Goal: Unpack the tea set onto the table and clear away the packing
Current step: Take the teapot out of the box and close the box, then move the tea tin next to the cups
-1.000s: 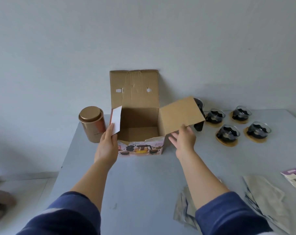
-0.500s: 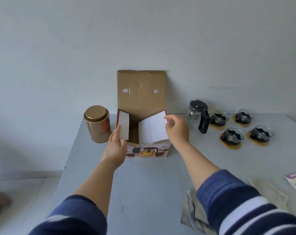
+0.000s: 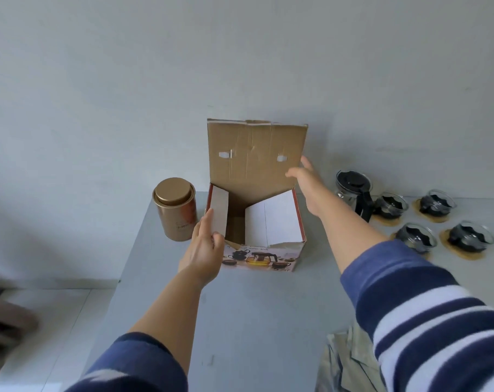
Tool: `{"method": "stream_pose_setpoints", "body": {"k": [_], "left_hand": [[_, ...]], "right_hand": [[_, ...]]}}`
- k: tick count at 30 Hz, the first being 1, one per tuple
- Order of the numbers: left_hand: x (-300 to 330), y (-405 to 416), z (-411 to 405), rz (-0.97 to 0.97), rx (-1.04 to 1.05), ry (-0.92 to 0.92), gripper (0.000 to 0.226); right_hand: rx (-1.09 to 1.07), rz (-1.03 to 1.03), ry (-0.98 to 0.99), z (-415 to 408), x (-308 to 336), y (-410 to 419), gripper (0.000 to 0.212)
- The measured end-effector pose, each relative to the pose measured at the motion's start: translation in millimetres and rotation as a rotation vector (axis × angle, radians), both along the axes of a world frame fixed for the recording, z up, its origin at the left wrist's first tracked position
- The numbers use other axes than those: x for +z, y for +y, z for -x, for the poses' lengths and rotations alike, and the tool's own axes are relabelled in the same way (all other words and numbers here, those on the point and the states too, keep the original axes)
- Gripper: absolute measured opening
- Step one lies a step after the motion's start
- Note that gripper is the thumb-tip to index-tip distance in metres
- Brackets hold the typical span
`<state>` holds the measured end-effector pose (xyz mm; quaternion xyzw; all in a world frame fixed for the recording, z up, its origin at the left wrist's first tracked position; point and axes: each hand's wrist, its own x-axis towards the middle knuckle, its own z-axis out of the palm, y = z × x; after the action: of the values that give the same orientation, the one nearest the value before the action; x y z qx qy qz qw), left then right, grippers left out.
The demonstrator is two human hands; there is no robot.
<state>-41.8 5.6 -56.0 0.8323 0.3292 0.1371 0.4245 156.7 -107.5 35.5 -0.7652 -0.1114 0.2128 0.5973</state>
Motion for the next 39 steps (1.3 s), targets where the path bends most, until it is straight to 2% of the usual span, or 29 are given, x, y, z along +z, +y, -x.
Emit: {"method": "stream_pose_setpoints", "body": {"k": [4,8,11,15,19,24,28,30,32,34,36,39], "left_hand": [[7,2,-5,0.025,-0.025,0.003,0.054],[12,4,-10,0.208,-0.027,-0.079,0.065],[12,1,-11,0.331,0.017,-0.154,0.085],[9,-3,-17,0.4,0.121,-0.199,0.075],[6,2,-29,0.454,0.186,-0.221,0.073],[5,9,-53,0.39,0.164,-0.175,0.06],[9,11,-63,0.315,0.21,-0.141,0.059],[11,11,-61,0.264,0.217,-0.107,0.061],[9,9,-52,0.234,0.2,-0.091,0.06],[2,6,-35,0.183,0.163,-0.004,0.058],[-13,7,-9,0.093,0.134,0.144,0.058],[-40,10,33,-0.086,0.097,0.319,0.056]], "right_hand": [[0.083,-0.086,-0.038,32,-2,-25,0.066],[0.089,-0.107,-0.087,55,-28,-48,0.078],[0.099,-0.025,-0.154,64,-43,-59,0.071],[0.09,0.082,-0.232,72,-59,-64,0.054],[0.064,0.152,-0.297,60,-68,-56,0.048],[0.074,0.301,-0.414,37,-73,-46,0.044],[0.118,0.346,-0.41,32,-79,-43,0.043],[0.095,0.447,-0.439,33,-76,-39,0.044],[0.05,0.663,-0.59,37,-67,-30,0.044],[0.024,0.746,-0.746,50,-54,-15,0.044],[0.045,0.601,-0.897,72,-43,6,0.043],[0.194,0.226,-1.012,116,-44,37,0.038]]}}
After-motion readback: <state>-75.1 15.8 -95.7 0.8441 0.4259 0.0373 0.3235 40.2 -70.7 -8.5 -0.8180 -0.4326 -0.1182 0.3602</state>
